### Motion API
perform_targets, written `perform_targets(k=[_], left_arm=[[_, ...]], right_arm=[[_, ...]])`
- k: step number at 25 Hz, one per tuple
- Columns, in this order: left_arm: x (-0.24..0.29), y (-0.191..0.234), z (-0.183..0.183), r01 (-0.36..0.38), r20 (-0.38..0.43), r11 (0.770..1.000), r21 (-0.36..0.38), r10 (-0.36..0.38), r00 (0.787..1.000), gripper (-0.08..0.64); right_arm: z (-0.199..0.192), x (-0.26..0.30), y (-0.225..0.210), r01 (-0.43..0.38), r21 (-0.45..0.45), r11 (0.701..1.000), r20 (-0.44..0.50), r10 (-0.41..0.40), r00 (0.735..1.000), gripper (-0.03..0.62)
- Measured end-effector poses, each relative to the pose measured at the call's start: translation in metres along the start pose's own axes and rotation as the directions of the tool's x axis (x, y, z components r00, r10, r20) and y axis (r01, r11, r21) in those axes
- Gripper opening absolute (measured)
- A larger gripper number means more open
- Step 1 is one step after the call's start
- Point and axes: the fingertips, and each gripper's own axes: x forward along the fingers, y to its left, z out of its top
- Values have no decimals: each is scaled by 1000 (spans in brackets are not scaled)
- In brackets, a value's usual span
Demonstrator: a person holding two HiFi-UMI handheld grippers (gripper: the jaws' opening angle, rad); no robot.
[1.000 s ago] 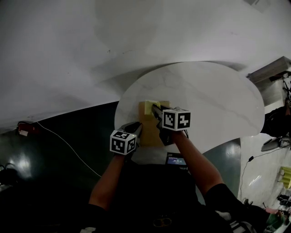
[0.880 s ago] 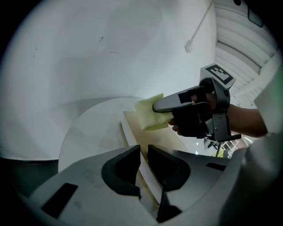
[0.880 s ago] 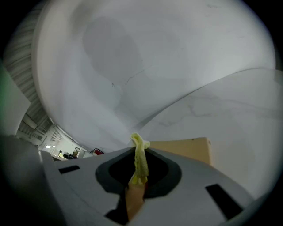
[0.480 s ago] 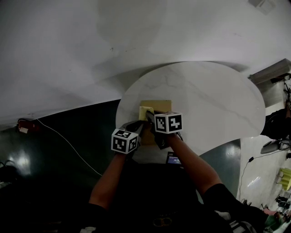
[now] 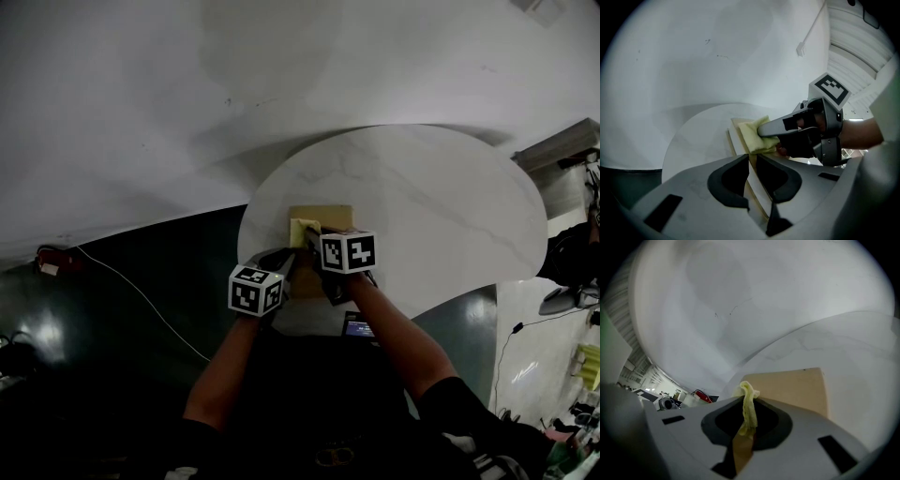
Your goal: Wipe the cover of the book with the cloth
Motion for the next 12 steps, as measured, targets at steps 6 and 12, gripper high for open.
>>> perform_targets(k=[6, 12], left_arm=[[2, 1, -1, -2, 1, 1000, -1, 2, 1000, 55], [2, 3, 0, -2, -1, 1000, 0, 2, 1000, 55]], right_arm=[[0, -8, -16, 24, 4, 1000, 10, -24, 1000, 87], [1, -22, -36, 52, 8, 999, 24, -52, 998, 87]])
